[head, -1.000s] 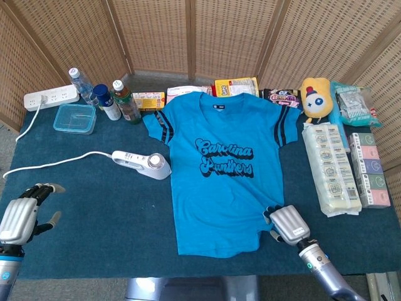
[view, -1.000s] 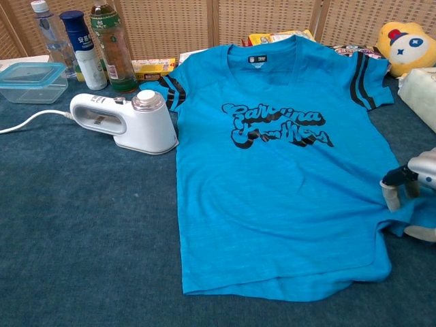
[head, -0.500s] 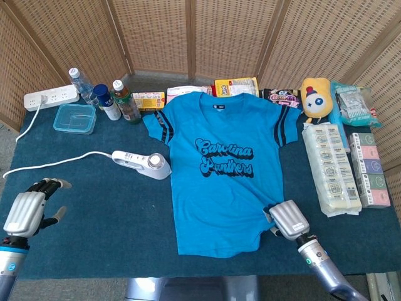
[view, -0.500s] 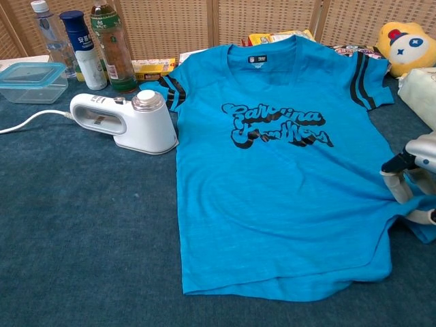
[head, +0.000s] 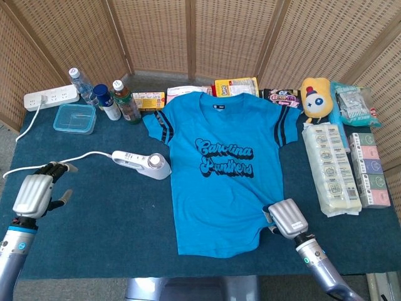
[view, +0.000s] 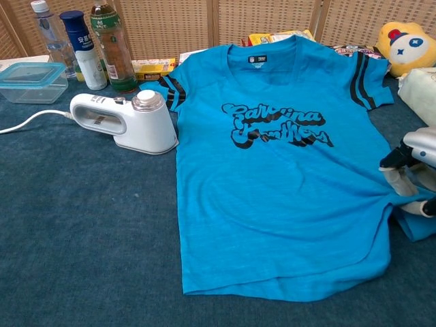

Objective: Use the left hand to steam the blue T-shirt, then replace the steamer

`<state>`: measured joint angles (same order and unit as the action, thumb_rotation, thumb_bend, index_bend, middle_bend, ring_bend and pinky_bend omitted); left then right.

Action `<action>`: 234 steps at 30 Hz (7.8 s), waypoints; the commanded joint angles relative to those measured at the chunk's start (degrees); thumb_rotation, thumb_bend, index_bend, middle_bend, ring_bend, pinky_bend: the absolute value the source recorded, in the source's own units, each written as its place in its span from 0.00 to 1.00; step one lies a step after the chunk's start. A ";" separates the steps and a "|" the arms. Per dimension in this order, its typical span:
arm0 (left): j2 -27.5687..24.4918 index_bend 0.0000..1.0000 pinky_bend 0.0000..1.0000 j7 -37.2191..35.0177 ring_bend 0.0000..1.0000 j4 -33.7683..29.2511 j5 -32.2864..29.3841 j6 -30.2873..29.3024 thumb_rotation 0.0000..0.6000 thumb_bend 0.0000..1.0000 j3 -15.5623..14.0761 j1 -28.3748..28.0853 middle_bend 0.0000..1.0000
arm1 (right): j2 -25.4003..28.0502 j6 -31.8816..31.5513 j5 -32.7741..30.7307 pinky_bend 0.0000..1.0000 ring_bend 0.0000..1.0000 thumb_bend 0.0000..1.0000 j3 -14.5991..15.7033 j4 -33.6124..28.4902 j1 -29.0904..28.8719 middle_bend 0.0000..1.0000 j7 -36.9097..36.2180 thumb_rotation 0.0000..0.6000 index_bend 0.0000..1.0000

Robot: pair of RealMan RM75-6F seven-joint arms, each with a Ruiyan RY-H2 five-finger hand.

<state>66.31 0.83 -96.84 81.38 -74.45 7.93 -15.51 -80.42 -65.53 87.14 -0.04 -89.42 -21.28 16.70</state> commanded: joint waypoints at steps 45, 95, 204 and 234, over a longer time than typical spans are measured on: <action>21.68 0.11 0.20 3.35 0.13 29.03 -6.94 23.25 1.00 0.32 3.27 -24.34 0.25 | 0.97 0.54 -3.28 0.91 0.77 0.52 -0.60 -0.03 -0.42 0.69 -0.25 1.00 0.71; 29.26 0.69 0.79 -26.89 0.71 41.93 -3.16 23.73 1.00 0.43 2.86 -28.79 0.78 | 1.53 1.05 -6.28 0.91 0.77 0.52 -1.69 -1.09 -1.10 0.70 -0.41 1.00 0.72; 51.56 0.69 0.79 13.73 0.71 51.12 -13.36 25.14 1.00 0.42 11.34 -42.79 0.79 | 2.99 -0.04 -3.21 0.91 0.77 0.53 0.71 -3.59 1.07 0.70 -0.48 1.00 0.72; 61.78 0.69 0.79 22.22 0.71 59.07 -20.87 24.03 1.00 0.42 17.17 -50.14 0.79 | 4.16 -0.95 -3.44 0.91 0.77 0.53 0.76 -3.70 1.81 0.70 -1.66 1.00 0.73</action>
<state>127.88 22.89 -37.84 60.51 -50.58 25.24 -65.50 -76.26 -66.48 83.71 0.72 -93.12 -19.47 15.05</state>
